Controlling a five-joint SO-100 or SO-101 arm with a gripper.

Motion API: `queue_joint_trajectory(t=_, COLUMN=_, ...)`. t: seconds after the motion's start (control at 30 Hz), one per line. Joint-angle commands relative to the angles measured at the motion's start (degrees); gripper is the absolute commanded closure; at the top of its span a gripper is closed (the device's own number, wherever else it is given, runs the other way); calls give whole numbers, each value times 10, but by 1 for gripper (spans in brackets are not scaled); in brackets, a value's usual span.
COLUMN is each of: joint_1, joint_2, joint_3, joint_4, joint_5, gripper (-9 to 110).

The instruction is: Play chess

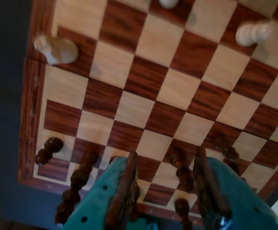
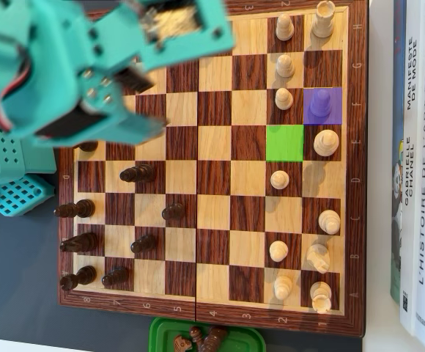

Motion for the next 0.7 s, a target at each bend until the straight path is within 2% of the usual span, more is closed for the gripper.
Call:
queue_joint_trajectory(t=0.0, joint_1=-12, joint_2=-38, joint_3=-69, joint_4=1, joint_5=0, gripper=84)
queue_joint_trajectory(t=0.67, joint_1=0, joint_2=-306, joint_3=-317, joint_4=-1, joint_5=-2, gripper=84)
